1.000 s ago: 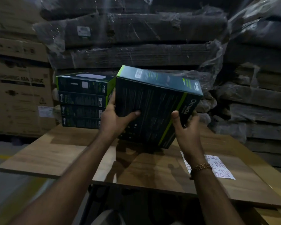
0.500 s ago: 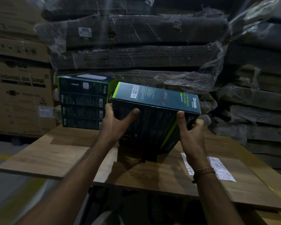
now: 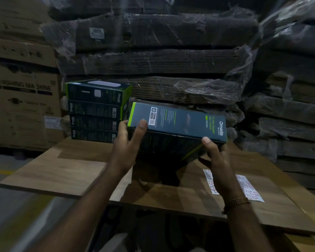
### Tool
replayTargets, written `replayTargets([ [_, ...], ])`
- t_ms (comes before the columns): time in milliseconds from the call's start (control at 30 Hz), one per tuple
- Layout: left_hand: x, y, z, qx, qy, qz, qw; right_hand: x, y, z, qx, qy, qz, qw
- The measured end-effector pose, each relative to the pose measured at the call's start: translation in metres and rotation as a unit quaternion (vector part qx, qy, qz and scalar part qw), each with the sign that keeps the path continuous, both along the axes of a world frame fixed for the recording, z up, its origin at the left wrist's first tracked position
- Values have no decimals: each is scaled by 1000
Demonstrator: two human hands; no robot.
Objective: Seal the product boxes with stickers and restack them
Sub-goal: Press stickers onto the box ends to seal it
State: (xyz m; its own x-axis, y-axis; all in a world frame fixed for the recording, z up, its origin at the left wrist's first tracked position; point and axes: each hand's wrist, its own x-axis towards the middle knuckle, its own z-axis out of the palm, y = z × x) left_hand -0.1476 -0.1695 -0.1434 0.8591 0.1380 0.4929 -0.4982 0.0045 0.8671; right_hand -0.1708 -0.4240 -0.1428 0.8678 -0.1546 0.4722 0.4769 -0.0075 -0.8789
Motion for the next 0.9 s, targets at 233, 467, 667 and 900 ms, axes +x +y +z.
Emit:
replayTargets([
  [233, -11, -8, -25, 30, -61, -6, 998, 7, -3, -11, 45, -34, 4, 998],
  [467, -20, -25, -58, 8, -1, -14, 1000, 18, 13, 20, -21, -121, -29, 992],
  [667, -23, -28, -66, 100, 95, -60, 989, 20, 24, 36, -117, -135, -28, 983],
  [900, -24, -31, -41, -49, 168, -166, 971, 17, 62, 12, -245, -138, 1, 960],
])
